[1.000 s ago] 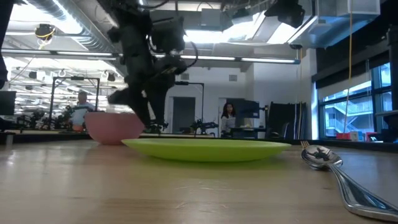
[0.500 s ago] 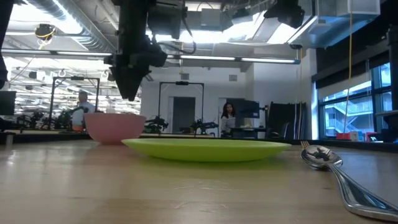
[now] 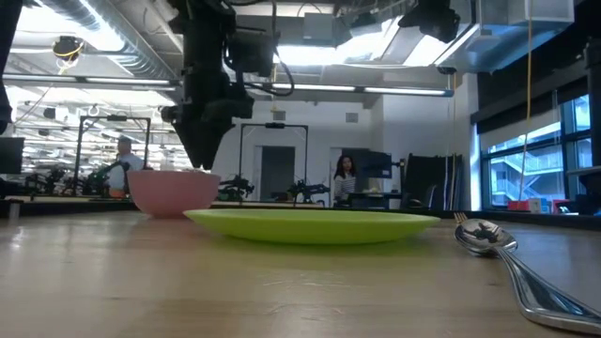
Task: Set table place
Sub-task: Put the pink bowl on top of the green plate
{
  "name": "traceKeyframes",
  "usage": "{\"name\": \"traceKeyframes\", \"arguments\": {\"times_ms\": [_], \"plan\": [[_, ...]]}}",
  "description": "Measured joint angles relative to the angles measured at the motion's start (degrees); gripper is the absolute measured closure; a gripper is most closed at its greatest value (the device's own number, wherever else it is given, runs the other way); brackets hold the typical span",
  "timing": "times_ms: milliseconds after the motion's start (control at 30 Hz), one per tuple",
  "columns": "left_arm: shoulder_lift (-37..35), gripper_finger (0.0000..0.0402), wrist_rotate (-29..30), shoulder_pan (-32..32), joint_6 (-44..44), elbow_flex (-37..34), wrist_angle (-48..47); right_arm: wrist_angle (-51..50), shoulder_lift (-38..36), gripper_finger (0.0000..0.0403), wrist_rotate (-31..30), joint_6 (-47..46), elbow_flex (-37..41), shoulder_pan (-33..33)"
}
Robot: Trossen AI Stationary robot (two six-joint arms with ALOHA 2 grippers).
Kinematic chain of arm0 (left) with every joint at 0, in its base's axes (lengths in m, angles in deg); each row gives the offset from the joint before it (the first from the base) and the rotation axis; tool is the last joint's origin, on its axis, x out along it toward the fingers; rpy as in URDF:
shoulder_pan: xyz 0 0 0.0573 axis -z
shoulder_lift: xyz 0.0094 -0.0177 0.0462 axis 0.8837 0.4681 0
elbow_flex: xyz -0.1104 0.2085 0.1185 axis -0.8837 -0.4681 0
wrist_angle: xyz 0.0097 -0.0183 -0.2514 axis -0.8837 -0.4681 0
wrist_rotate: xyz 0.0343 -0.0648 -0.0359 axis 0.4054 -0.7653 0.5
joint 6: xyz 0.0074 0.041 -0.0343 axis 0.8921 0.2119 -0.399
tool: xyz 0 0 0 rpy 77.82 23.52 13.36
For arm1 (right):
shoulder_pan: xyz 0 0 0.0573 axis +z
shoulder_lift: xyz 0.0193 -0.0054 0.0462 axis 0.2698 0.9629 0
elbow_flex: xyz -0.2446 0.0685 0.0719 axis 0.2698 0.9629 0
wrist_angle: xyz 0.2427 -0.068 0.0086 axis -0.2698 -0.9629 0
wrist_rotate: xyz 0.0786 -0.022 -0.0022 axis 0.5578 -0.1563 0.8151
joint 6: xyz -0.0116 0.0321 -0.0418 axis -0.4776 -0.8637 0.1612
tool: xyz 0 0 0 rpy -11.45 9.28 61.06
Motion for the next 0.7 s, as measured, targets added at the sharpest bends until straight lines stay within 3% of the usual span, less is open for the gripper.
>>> {"name": "traceKeyframes", "arguments": {"times_ms": [400,500,633,700], "plan": [[0.01,0.0268,0.30,-1.00,-0.51,-6.76,4.03,0.00,0.00,0.0134,0.00,-0.04,0.00,0.00],[0.00,0.0300,0.28,-0.88,-0.51,-6.82,4.11,-0.01,0.00,0.0134,0.00,0.15,0.00,0.00],[0.02,0.0381,0.25,0.42,-0.11,-6.82,4.16,-0.02,0.00,0.0134,0.00,1.29,0.00,0.00],[0.02,0.0391,-0.61,1.43,-0.52,-6.78,4.19,-0.02,0.00,0.0134,0.00,1.60,0.00,0.01]]}}
